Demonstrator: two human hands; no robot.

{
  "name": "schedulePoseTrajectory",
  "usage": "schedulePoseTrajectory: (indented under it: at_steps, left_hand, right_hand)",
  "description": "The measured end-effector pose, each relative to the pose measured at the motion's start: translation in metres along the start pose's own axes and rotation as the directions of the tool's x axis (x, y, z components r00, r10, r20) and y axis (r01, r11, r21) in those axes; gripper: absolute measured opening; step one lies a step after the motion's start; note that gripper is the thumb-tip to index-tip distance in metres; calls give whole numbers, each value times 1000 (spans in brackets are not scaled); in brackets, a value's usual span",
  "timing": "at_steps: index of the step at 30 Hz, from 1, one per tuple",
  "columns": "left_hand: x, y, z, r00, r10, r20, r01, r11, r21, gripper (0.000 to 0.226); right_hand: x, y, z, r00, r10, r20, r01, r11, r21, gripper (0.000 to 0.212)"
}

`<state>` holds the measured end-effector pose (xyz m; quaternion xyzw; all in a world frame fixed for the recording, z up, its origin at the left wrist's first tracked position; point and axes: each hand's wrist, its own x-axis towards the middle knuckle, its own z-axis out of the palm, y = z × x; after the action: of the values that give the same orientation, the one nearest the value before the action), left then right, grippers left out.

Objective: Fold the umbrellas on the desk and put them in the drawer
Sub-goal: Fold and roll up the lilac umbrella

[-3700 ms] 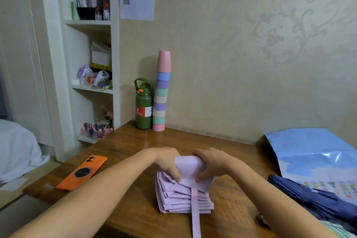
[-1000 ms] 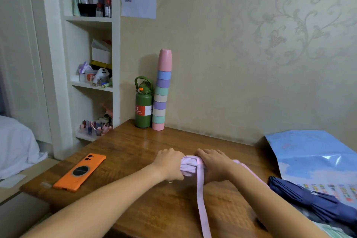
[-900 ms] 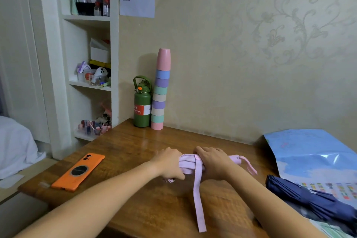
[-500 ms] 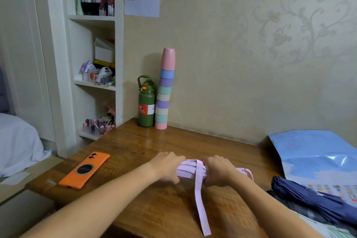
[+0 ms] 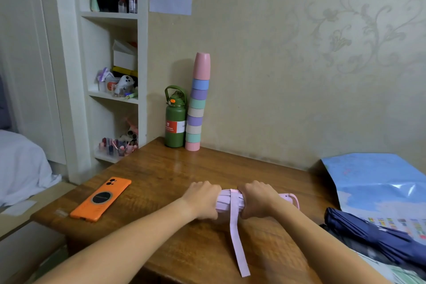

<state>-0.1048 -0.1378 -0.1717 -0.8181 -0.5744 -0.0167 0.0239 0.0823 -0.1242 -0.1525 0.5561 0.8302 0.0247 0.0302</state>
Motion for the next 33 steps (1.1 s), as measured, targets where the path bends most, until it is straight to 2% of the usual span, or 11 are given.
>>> schedulePoseTrajectory:
  at_steps: [5,7,10,11,13,15,17,24,27,30,33]
  left_hand:
    - [2,-2,3,983,-144,-117,140,989,-41,29]
    - [5,-6,4,961,-248,-120,237,966,-99,29]
    - [9,-10,5,927,-357,-113,340,929,-149,34]
    - [11,-10,5,918,-379,-114,361,920,-151,35]
    - [14,-10,5,905,-407,-124,389,909,-147,36]
    - [16,-10,7,898,-416,-143,396,906,-146,35]
    - [18,-8,10,898,-411,-159,391,909,-144,33]
    - [21,-14,21,849,-517,-113,477,840,-257,39]
    - [21,-17,24,811,-584,-26,533,757,-379,44]
    - [24,-16,25,781,-619,79,579,671,-464,47]
    - [30,-16,28,802,-569,181,524,525,-671,35]
  right_hand:
    - [5,7,28,913,-12,-408,41,997,62,62]
    - [5,-1,34,851,94,-517,34,972,232,75]
    - [4,-18,46,677,356,-644,87,830,551,49]
    - [1,-22,47,662,474,-581,98,714,693,34]
    - [-3,-30,43,795,569,-212,39,301,953,26]
    - [-4,-32,43,896,428,117,-130,1,992,51]
    - [-4,-33,42,937,264,229,-196,-146,970,69]
    - [-3,-31,68,952,297,-68,81,-30,996,37]
    - [-2,-31,74,937,337,-90,78,52,996,36]
    - [4,-31,82,917,377,-131,32,258,966,35]
    - [12,-31,86,892,422,-162,-10,378,926,34]
